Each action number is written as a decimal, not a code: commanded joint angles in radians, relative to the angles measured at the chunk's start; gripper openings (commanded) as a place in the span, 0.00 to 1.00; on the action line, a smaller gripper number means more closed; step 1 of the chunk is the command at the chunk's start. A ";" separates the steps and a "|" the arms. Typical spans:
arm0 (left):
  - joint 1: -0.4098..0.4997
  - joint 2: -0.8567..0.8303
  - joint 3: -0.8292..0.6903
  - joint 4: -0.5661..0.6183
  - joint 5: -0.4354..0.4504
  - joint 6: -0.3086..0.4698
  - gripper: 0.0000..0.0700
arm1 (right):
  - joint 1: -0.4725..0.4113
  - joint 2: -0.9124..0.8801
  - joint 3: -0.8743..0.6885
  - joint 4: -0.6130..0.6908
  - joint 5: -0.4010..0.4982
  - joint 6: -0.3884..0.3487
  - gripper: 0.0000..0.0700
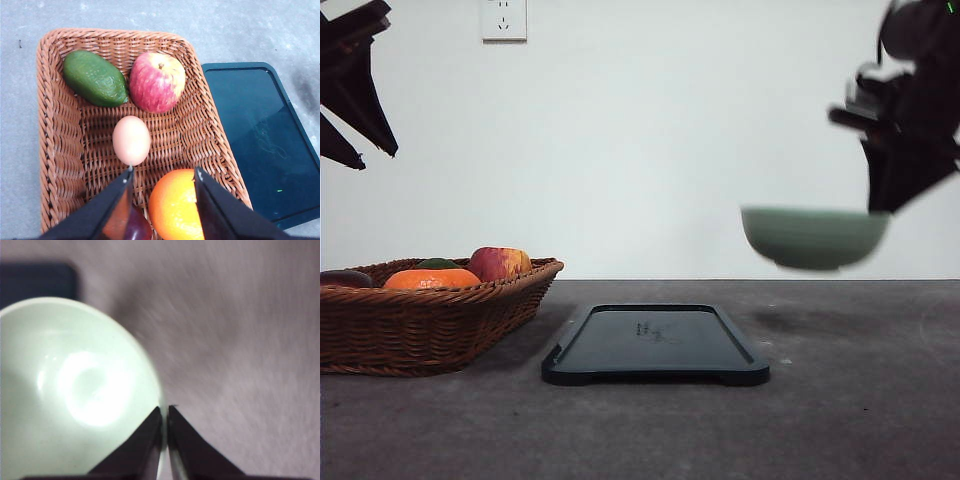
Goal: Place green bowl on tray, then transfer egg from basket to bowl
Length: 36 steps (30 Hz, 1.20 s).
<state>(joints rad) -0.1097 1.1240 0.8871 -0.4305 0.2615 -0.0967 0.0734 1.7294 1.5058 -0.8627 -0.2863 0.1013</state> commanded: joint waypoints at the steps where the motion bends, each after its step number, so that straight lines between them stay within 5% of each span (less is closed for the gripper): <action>1: -0.002 0.006 0.022 0.008 0.002 0.007 0.33 | 0.023 0.016 0.065 -0.017 -0.003 -0.010 0.00; 18: -0.002 0.006 0.022 0.006 0.002 0.006 0.33 | 0.290 0.223 0.317 -0.020 -0.001 -0.016 0.00; 36: -0.002 0.006 0.022 0.005 0.002 0.007 0.33 | 0.341 0.417 0.317 0.007 0.057 -0.016 0.00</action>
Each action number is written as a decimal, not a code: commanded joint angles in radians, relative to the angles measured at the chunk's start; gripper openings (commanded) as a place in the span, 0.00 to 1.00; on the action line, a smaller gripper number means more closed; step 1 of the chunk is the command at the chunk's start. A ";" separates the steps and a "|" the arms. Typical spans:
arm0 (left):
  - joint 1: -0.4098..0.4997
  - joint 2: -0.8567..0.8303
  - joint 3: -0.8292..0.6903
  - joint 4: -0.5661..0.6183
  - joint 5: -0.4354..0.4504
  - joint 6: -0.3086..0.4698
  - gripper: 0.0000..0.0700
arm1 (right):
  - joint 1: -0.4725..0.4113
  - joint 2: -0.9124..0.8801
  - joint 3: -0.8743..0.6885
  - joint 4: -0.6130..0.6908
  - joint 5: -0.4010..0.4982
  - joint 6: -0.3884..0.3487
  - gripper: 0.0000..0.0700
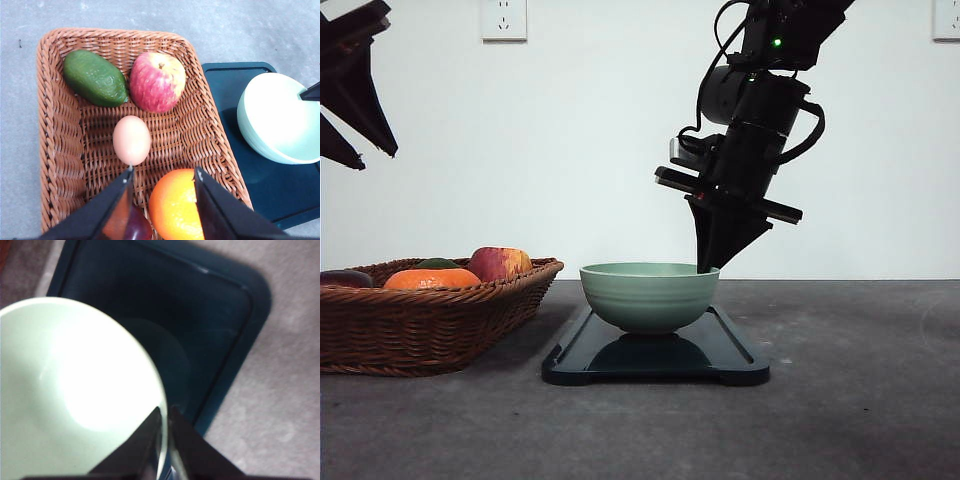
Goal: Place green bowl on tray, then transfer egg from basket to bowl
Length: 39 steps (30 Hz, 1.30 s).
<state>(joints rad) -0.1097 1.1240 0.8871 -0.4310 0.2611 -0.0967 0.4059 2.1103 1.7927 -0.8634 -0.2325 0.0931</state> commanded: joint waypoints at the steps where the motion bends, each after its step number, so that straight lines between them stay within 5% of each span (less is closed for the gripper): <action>1: -0.002 0.006 0.022 0.006 0.002 0.007 0.33 | 0.009 0.039 0.031 0.009 0.004 -0.007 0.00; 8: -0.002 0.006 0.022 0.006 0.002 0.006 0.33 | 0.017 0.040 0.031 0.006 -0.004 -0.008 0.02; 12: -0.002 0.006 0.022 0.004 0.002 0.006 0.33 | 0.020 0.040 0.031 -0.011 -0.004 -0.007 0.29; 14: -0.002 0.006 0.022 0.004 0.002 0.006 0.33 | 0.021 0.037 0.031 -0.013 -0.003 -0.003 0.35; 25: 0.000 0.006 0.022 0.005 -0.004 0.019 0.34 | 0.025 -0.105 0.010 -0.003 0.069 -0.002 0.34; 39: 0.002 0.006 0.022 0.004 -0.008 0.018 0.33 | 0.043 -0.512 -0.556 0.492 0.012 -0.012 0.34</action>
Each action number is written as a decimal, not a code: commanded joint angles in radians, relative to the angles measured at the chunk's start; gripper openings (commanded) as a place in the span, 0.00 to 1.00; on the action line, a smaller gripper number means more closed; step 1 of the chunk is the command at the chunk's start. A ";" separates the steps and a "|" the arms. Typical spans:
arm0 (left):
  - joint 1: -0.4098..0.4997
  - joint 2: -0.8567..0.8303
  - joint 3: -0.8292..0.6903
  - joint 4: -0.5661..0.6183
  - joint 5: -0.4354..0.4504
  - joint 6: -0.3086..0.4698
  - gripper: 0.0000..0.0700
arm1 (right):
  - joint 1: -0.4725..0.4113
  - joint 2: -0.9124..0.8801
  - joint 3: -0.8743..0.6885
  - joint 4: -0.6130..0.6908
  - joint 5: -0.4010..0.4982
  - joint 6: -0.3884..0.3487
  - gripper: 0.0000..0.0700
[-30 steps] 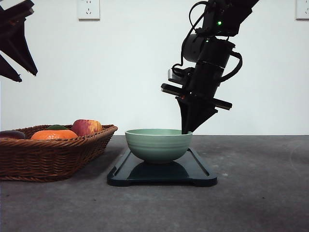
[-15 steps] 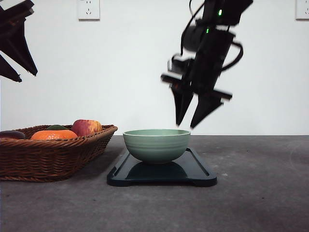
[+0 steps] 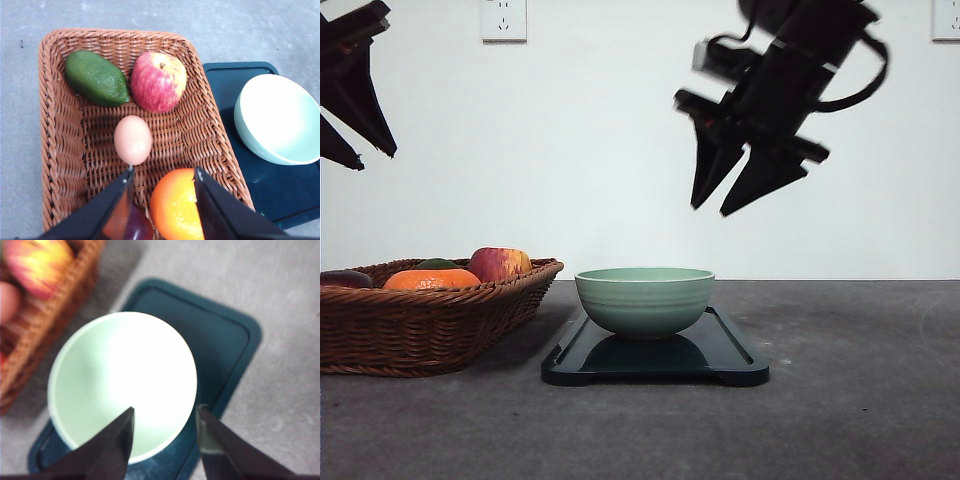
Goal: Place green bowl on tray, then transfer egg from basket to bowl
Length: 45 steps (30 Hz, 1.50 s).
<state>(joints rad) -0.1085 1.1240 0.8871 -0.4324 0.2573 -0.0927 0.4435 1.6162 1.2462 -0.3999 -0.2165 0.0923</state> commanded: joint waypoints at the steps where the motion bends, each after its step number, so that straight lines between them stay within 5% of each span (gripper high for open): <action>1: 0.001 0.006 0.022 0.006 -0.004 0.014 0.33 | 0.006 -0.049 -0.046 0.052 -0.004 -0.018 0.34; 11: -0.001 0.006 0.022 0.005 -0.003 0.013 0.34 | 0.005 -0.361 -0.407 0.189 -0.004 -0.049 0.34; 20: -0.004 0.006 0.022 -0.002 -0.002 0.009 0.34 | 0.005 -0.641 -0.656 0.188 0.008 -0.051 0.34; 24: -0.004 0.007 0.028 -0.038 -0.002 0.003 0.36 | 0.005 -0.720 -0.687 0.168 0.008 -0.051 0.34; 29: -0.004 0.018 0.071 -0.084 -0.003 0.001 0.50 | 0.005 -0.740 -0.687 0.180 0.008 -0.051 0.34; 45: -0.049 0.395 0.386 -0.260 -0.043 0.079 0.50 | 0.005 -0.740 -0.687 0.187 0.008 -0.052 0.34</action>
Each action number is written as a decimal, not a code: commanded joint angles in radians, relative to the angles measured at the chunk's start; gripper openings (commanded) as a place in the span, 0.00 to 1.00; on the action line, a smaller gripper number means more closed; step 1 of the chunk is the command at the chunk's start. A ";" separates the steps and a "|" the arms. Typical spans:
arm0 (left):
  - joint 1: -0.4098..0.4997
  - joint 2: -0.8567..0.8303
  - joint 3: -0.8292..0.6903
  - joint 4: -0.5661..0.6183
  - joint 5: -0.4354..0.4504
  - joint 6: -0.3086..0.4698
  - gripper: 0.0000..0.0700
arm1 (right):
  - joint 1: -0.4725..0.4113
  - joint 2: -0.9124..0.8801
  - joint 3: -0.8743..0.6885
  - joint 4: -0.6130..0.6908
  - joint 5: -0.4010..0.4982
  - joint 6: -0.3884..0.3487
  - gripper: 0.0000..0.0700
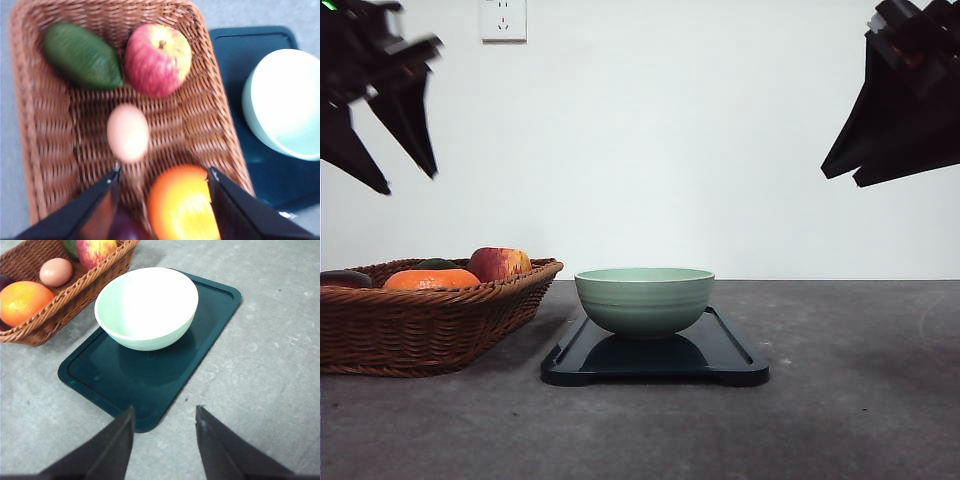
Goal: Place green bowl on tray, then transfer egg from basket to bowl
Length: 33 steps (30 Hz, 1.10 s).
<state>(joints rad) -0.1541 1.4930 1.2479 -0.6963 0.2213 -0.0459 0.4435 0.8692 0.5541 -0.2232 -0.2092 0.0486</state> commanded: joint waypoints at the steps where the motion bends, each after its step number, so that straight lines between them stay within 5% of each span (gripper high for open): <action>1: -0.010 0.055 0.042 0.004 -0.029 0.043 0.50 | 0.005 0.007 0.005 0.010 0.001 -0.008 0.34; 6: -0.042 0.176 0.100 0.017 -0.116 0.064 0.50 | 0.005 0.007 0.005 0.011 0.001 -0.008 0.34; 33: -0.056 0.390 0.113 0.110 -0.175 0.056 0.50 | 0.005 0.007 0.005 0.011 0.006 -0.008 0.34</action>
<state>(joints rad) -0.2073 1.8606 1.3356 -0.5943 0.0522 0.0071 0.4435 0.8692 0.5541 -0.2232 -0.2065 0.0486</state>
